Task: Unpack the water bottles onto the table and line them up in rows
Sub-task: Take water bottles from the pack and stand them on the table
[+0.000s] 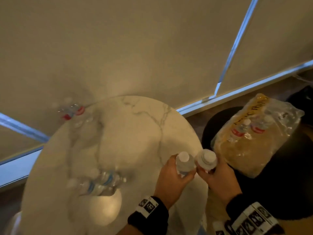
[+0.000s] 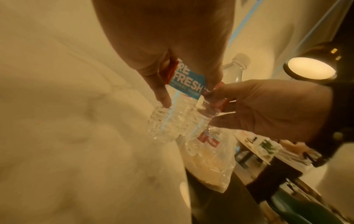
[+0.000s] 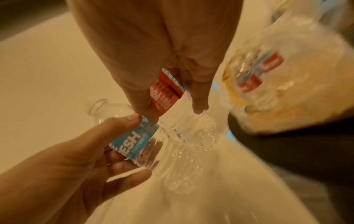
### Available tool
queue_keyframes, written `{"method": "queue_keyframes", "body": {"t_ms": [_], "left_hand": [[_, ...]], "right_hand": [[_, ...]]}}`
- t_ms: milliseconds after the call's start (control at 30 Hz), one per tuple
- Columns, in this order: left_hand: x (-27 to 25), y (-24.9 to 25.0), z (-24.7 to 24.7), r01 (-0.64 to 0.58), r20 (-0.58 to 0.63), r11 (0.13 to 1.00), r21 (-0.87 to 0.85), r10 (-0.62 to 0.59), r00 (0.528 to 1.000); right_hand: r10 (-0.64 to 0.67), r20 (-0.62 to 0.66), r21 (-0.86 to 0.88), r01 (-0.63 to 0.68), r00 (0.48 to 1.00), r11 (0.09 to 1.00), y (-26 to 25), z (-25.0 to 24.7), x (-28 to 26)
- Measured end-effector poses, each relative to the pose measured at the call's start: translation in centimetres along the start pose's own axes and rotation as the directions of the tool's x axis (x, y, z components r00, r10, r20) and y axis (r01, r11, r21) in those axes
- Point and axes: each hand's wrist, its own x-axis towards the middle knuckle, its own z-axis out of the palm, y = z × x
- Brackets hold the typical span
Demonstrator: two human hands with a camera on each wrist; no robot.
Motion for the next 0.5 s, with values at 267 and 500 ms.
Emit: {"method": "queue_keyframes", "body": {"t_ms": [267, 500], "left_hand": [[-13.6, -10.6, -14.7, 0.249, -0.300, 0.964, -0.091, -0.265, 0.916], [-16.3, -15.0, -20.7, 0.290, -0.446, 0.941, -0.175, -0.338, 0.829]], "right_hand": [[-0.029, 0.334, 0.048, 0.014, 0.942, 0.999, -4.1, 18.6, -9.5], [-0.107, 0.370, 0.075, 0.085, 0.923, 0.994, -6.5, 27.3, -11.6]]}}
